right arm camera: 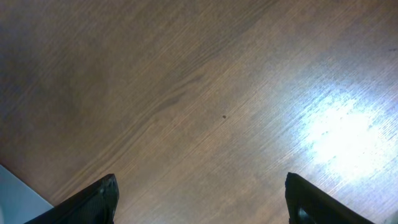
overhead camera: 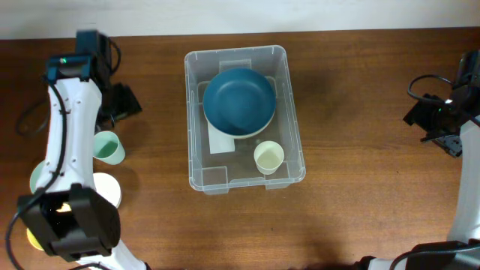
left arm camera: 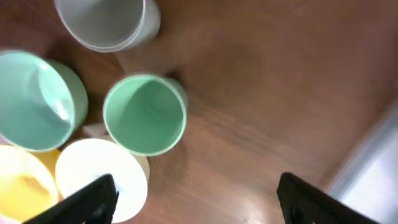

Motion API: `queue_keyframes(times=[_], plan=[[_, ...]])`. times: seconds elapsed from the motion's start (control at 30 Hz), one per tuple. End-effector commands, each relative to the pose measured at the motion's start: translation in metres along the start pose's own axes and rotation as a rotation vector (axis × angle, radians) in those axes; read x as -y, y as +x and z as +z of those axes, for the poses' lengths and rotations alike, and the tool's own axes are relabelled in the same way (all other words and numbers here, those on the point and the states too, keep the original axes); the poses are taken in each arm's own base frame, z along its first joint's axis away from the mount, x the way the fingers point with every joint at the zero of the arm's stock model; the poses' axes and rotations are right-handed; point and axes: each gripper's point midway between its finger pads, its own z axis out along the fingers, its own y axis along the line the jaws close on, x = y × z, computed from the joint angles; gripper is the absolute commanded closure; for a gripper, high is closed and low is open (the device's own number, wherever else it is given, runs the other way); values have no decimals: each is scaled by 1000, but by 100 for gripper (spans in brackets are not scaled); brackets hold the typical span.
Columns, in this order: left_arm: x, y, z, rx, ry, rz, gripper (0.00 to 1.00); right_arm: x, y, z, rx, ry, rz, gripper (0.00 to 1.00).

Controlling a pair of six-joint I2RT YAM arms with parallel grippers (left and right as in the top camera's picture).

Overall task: Pack container
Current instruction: 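Grasp the mint-green cup with the left gripper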

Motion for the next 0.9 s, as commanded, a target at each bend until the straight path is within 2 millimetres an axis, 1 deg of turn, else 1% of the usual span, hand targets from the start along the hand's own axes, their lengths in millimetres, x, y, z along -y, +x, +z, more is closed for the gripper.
queue_keyframes(times=[0.0, 0.1, 0.23, 0.3, 0.4, 0.63, 0.7, 0.8, 0.87], plan=[[-15, 19, 41, -87, -37, -9, 16, 0, 1, -2, 4, -3, -3, 19], [-26, 26, 64, -110, -49, -36, 15, 0, 1, -2, 4, -3, -4, 19], [-31, 29, 82, -120, -28, -17, 15, 0, 1, -2, 6, -5, -15, 19], [-32, 30, 88, -126, -31, -19, 15, 0, 1, -2, 7, -5, -15, 19], [-29, 30, 94, -131, -19, 7, 15, 0, 1, -2, 7, -4, -15, 19], [-24, 23, 98, -106, 7, 28, 15, 0, 1, -2, 7, -4, -22, 19], [-22, 21, 102, -101, 8, 35, 14, 0, 1, -2, 7, -4, -22, 19], [-18, 20, 115, -118, 13, 38, 15, 0, 1, -2, 7, -4, -22, 19], [-11, 24, 127, -150, 45, 52, 15, 0, 1, -2, 7, -4, -22, 19]])
